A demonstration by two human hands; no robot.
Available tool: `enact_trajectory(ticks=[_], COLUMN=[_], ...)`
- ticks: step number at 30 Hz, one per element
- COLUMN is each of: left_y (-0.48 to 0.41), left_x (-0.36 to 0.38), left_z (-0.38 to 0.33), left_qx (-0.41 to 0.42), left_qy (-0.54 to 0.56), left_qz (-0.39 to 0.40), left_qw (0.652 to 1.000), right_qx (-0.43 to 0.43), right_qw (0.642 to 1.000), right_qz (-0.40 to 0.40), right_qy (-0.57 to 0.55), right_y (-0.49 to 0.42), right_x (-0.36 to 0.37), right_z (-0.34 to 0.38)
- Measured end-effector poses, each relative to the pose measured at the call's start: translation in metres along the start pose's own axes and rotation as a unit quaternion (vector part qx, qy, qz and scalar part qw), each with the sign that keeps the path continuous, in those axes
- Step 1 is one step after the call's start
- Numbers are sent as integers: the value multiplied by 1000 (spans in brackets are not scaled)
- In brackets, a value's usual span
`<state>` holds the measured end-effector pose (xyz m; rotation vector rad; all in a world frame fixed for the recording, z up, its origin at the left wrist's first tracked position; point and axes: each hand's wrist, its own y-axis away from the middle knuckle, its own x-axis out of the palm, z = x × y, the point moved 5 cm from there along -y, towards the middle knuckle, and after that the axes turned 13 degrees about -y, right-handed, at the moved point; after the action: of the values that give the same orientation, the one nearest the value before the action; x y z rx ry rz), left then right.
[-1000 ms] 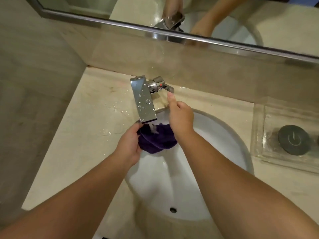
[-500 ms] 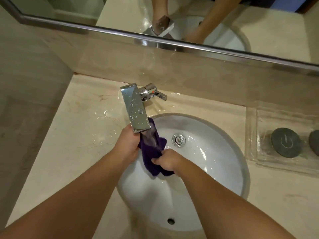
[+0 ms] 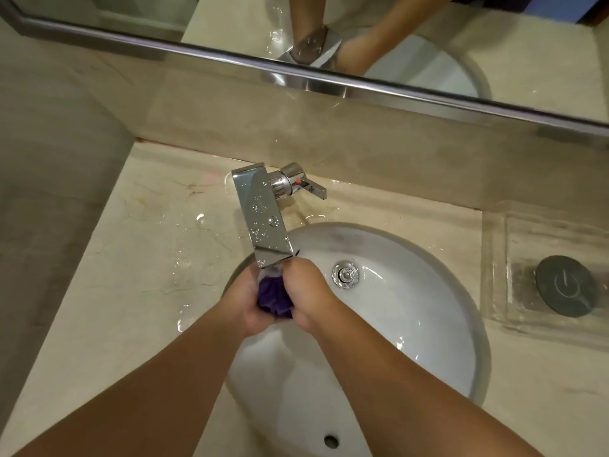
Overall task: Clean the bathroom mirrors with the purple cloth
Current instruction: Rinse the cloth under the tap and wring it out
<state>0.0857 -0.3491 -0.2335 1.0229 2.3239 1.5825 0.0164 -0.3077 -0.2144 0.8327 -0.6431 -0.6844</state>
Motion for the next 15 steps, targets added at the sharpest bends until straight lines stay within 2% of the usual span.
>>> enact_trajectory(ticks=[2, 4, 6, 8, 10, 12, 13, 15], left_y=[-4, -5, -10, -12, -15, -15, -17, -15], left_x=[4, 14, 24, 26, 19, 6, 2, 7], left_z=[-3, -6, -1, 0, -5, -11, -12, -13], left_qx=[15, 41, 51, 33, 19, 0, -3, 1], left_qy=[30, 15, -19, -10, 44, 92, 95, 54], left_qz=[6, -4, -9, -11, 20, 33, 46, 69], left_qw=[999, 999, 998, 999, 999, 995, 994, 996], right_qx=[-54, -102, -91, -78, -53, 52, 93, 94], right_qw=[994, 967, 955, 966, 984, 994, 993, 993], right_qz=[-80, -196, -252, -212, -121, -72, -59, -74], right_qy=[48, 125, 126, 128, 119, 64, 32, -14], right_y=[-17, -27, -29, -33, -27, -15, -13, -18], right_x=[-12, -37, -51, -47, -28, -14, -12, -20], right_z=[3, 6, 6, 3, -6, -21, -28, -30])
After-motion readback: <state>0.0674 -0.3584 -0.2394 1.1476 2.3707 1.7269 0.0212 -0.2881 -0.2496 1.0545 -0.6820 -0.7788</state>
